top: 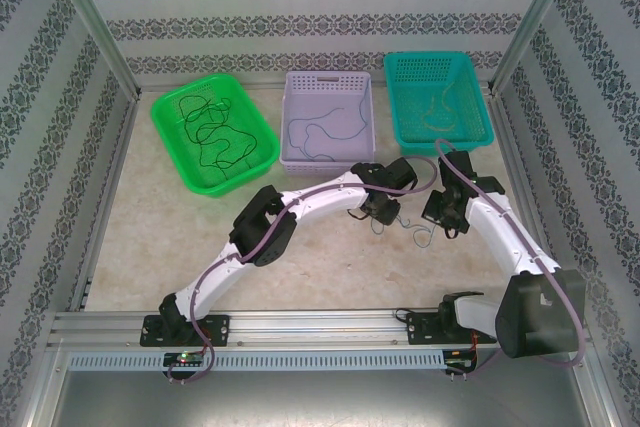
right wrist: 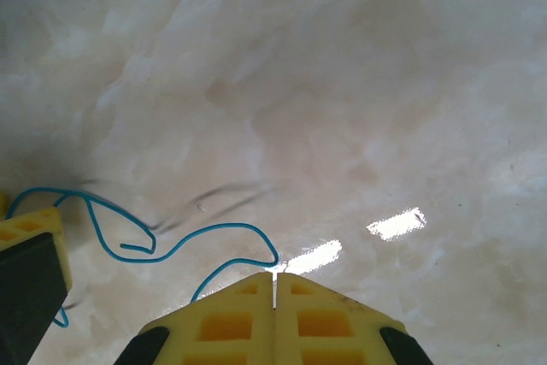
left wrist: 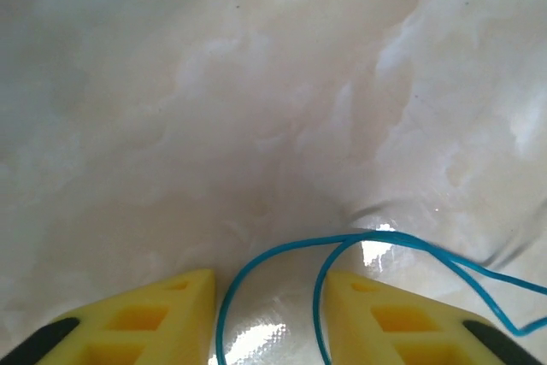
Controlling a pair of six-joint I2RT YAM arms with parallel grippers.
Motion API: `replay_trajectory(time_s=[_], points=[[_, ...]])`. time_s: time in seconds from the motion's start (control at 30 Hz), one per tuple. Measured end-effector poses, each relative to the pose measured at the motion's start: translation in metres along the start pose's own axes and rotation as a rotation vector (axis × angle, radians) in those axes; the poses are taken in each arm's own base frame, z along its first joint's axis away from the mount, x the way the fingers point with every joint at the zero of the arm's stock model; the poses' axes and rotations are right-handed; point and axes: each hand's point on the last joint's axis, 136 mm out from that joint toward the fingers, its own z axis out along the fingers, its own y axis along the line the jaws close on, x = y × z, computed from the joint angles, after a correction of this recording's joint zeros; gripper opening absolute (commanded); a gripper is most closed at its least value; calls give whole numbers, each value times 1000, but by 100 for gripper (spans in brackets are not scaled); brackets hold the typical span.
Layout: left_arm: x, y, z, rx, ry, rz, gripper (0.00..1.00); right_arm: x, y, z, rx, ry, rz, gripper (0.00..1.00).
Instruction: Untangle the cables
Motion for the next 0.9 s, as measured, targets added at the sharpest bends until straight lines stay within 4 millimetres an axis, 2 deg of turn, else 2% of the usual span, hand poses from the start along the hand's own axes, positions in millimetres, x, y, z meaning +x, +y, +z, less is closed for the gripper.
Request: replay_trajectory(time_s=[0.17, 0.3, 0.4, 0.5, 0.53, 0.6, 0.7, 0.73, 0.77, 0.87, 0.9], points=[[1, 9, -2, -30, -18, -22, 2, -3, -3, 1, 2, 1, 15, 0], [10, 9, -7, -11, -31, -81, 0, -8, 4, 2, -19, 2, -1, 0], [41, 23, -19, -16, -8, -190, 0, -12, 21, 4, -62, 20, -52, 0], [81, 48, -36, -33, 34, -351, 0, -12, 57, 4, -121, 35, -164, 0], [96, 61, -43, -45, 46, -425, 0, -8, 74, 4, -151, 41, -215, 0], [119, 80, -54, -72, 65, -550, 0, 3, 102, 2, -196, 49, -298, 0], [148, 101, -70, -106, 80, -741, 0, 31, 139, 2, -255, 77, -424, 0], [157, 104, -74, -113, 84, -794, 0, 41, 149, 3, -270, 90, -460, 0], [168, 106, -77, -118, 91, -852, 6, 53, 159, 5, -280, 105, -497, 0], [198, 108, -78, -118, 120, -991, 31, 77, 180, 13, -293, 142, -579, 0], [200, 108, -75, -108, 116, -1029, 38, 82, 185, 16, -294, 149, -598, 0]])
